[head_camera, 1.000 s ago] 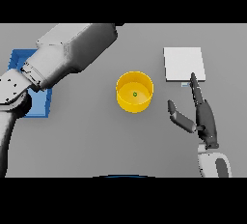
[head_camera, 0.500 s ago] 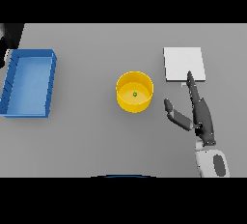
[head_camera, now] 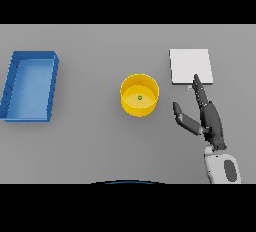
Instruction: Pick up the red beaker and tilt it to pour out 1 green nut into yellow bowl. Pick up the yellow bowl and place it on the metallic measuring scale.
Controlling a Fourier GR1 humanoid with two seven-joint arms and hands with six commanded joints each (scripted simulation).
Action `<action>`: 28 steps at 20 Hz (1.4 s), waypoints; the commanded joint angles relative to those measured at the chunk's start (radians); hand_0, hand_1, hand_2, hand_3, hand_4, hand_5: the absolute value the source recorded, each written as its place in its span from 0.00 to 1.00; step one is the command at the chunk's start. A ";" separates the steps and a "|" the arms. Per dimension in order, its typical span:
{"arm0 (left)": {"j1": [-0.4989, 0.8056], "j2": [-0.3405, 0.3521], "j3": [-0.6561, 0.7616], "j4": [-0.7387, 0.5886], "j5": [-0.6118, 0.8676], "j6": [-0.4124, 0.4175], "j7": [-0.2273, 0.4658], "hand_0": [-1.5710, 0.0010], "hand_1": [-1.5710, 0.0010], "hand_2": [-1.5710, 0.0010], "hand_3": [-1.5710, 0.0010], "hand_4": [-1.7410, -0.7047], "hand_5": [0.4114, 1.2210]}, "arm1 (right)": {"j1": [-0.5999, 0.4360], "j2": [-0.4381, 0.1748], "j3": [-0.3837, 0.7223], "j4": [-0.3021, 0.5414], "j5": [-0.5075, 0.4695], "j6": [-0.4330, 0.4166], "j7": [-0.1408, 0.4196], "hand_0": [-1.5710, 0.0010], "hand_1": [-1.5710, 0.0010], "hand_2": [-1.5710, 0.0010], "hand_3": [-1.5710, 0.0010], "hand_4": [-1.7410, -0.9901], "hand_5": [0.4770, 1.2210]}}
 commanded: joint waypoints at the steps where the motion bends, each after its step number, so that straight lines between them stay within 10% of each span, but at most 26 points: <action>1: 0.035 0.006 0.014 -0.028 0.033 0.021 -0.002 0.00 0.00 0.00 0.03 0.00 1.00 | 0.001 -0.002 0.007 -0.005 0.007 0.001 -0.025 1.00 1.00 1.00 1.00 0.76 0.27; 15: 0.651 0.155 -0.044 -0.818 0.350 0.354 0.328 0.00 0.00 0.00 0.12 0.00 1.00 | -0.005 -0.003 0.012 0.004 0.028 -0.009 -0.014 1.00 1.00 1.00 1.00 0.74 0.28; 19: 0.708 0.192 -0.098 -0.912 0.435 0.360 0.365 0.00 0.00 0.00 0.13 0.01 0.67 | 0.009 0.003 0.018 0.001 0.029 -0.008 -0.011 1.00 1.00 1.00 1.00 0.76 0.27; 23: 0.741 0.270 -0.154 -1.022 0.471 0.228 0.297 0.05 0.12 0.17 0.30 0.57 0.41 | -0.007 -0.003 0.015 0.000 0.036 -0.016 0.011 1.00 1.00 1.00 1.00 0.78 0.26; 28: 0.770 0.329 -0.161 -1.068 0.505 0.083 0.264 0.67 0.71 0.73 0.77 0.92 0.30 | 0.006 -0.007 0.017 0.007 0.031 -0.007 -0.029 1.00 1.00 1.00 1.00 0.79 0.27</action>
